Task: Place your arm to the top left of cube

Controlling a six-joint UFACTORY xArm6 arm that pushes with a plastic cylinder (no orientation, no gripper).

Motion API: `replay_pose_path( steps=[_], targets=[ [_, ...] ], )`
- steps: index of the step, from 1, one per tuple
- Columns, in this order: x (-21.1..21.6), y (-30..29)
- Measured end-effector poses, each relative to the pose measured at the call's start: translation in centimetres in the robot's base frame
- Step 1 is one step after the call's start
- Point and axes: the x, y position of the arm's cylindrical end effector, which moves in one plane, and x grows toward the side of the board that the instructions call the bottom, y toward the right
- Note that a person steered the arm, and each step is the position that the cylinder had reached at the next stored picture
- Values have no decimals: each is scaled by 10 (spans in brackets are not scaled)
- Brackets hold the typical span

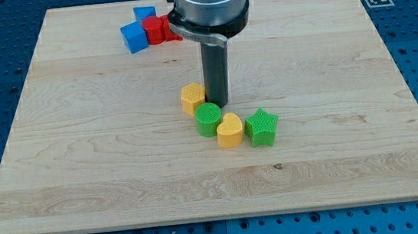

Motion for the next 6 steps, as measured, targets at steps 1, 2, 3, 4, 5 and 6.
replay_pose_path(
  steps=[1, 2, 3, 4, 5, 6],
  targets=[
    [-43, 4],
    [-101, 4],
    [-140, 4],
    [-184, 4],
    [-232, -13],
    [-256, -78]
  ],
)
